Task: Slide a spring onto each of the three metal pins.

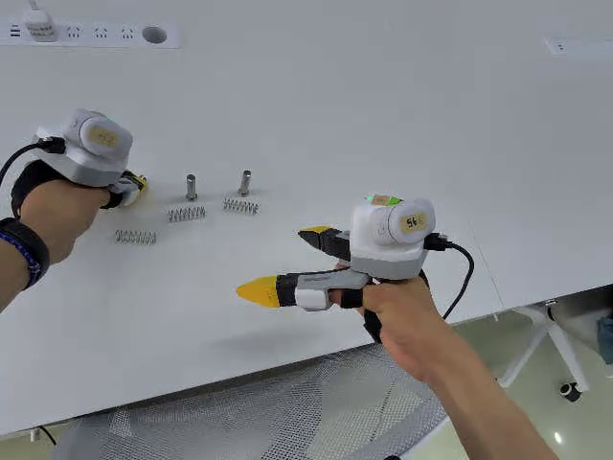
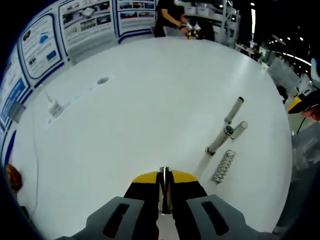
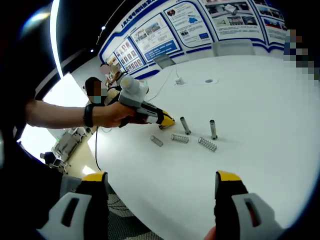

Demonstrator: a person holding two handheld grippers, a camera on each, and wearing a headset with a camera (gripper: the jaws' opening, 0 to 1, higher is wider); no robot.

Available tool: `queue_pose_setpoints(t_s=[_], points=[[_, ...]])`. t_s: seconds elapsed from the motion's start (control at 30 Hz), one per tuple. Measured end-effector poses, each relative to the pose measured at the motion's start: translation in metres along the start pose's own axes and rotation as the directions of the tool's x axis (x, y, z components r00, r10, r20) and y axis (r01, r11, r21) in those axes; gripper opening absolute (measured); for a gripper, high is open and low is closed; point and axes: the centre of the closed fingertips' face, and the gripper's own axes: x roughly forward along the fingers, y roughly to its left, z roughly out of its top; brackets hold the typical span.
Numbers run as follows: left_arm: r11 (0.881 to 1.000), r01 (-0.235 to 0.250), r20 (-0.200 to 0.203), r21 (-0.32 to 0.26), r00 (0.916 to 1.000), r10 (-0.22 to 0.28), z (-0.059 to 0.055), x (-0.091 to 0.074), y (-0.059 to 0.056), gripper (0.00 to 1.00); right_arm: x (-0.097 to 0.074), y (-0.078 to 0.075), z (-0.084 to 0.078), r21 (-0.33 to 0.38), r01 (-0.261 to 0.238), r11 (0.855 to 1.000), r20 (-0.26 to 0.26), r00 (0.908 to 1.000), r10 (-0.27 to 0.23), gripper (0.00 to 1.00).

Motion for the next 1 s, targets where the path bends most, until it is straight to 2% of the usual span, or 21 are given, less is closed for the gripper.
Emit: queue_pose_setpoints(t_s=[0.5, 1.0], points=[[0.999, -0.024, 0.043, -0.021, 0.9988, 0.025, 0.002, -0.019, 0.006, 0.08, 0.002, 0.005, 0.002, -0.007, -0.006, 1.000, 0.002, 1.0000, 0.006, 0.89], [0.998, -0.043, 0.080, -0.052, 0.9957, 0.047, -0.004, -0.040, 0.009, 0.08, 0.001, 0.006, 0.002, -0.013, -0.007, 1.000, 0.002, 1.0000, 0.007, 0.89]])
